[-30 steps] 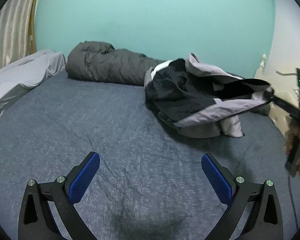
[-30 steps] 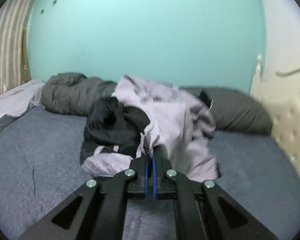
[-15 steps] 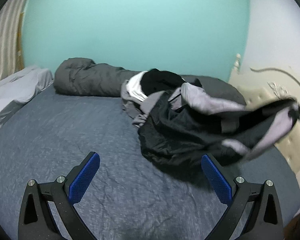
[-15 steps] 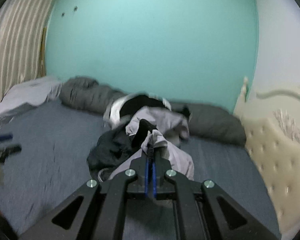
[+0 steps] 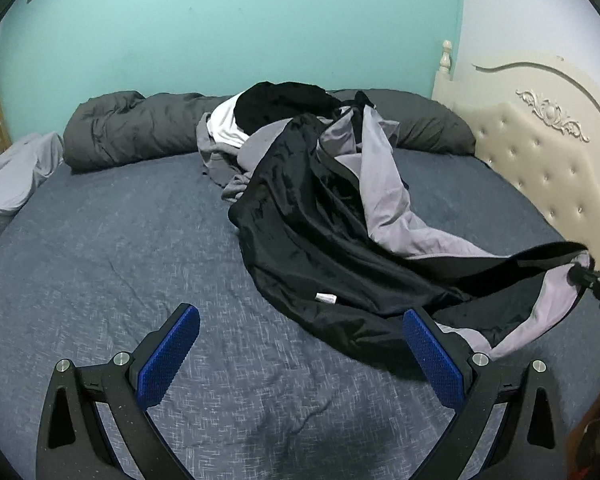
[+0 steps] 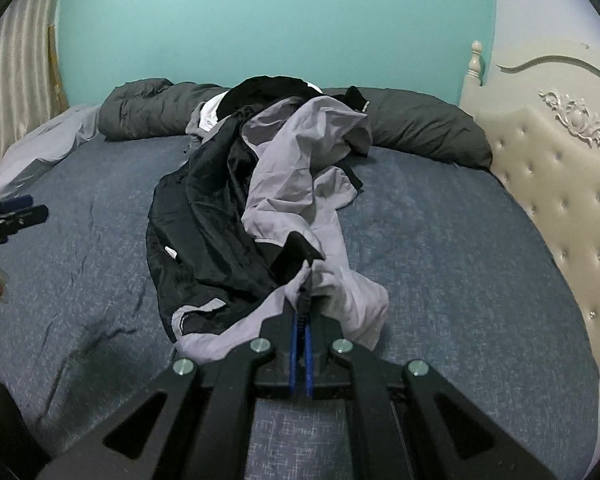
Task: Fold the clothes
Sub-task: 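Pull the jacket hem toward the bed edge with the right tool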
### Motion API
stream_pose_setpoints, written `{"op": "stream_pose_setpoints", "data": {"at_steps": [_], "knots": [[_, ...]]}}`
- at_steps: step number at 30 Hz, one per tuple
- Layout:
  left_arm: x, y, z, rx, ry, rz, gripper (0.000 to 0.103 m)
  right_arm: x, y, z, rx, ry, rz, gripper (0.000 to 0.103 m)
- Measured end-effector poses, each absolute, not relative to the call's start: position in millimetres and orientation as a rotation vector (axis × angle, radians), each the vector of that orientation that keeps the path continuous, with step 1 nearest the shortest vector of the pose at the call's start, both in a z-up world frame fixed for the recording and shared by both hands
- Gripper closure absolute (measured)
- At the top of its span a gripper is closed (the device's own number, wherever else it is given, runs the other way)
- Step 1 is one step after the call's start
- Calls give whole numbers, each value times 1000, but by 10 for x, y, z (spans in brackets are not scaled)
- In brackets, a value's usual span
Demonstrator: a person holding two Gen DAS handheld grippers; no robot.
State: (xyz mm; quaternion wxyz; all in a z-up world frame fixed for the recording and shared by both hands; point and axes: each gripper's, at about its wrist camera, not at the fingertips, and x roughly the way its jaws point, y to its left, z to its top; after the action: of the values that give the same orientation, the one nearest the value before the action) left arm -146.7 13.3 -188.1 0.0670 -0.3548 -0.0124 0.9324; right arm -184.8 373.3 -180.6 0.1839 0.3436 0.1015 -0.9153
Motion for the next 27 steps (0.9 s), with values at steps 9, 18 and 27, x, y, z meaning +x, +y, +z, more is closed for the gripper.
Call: {"op": "stream_pose_setpoints", "data": {"at_steps": [9, 18, 27], "knots": [[-1766, 490, -2050, -1077, 33, 2735, 0, -1840, 3798, -1977, 982, 276, -2564, 101], [-2487, 1061, -2389, -1105, 136, 2638, 0, -2098, 3966, -2328, 1025, 226, -2562, 101], [-3162, 1511, -2894, -1190, 187, 2528, 0, -2394, 4027, -2642, 1055, 188, -2538, 101]]}}
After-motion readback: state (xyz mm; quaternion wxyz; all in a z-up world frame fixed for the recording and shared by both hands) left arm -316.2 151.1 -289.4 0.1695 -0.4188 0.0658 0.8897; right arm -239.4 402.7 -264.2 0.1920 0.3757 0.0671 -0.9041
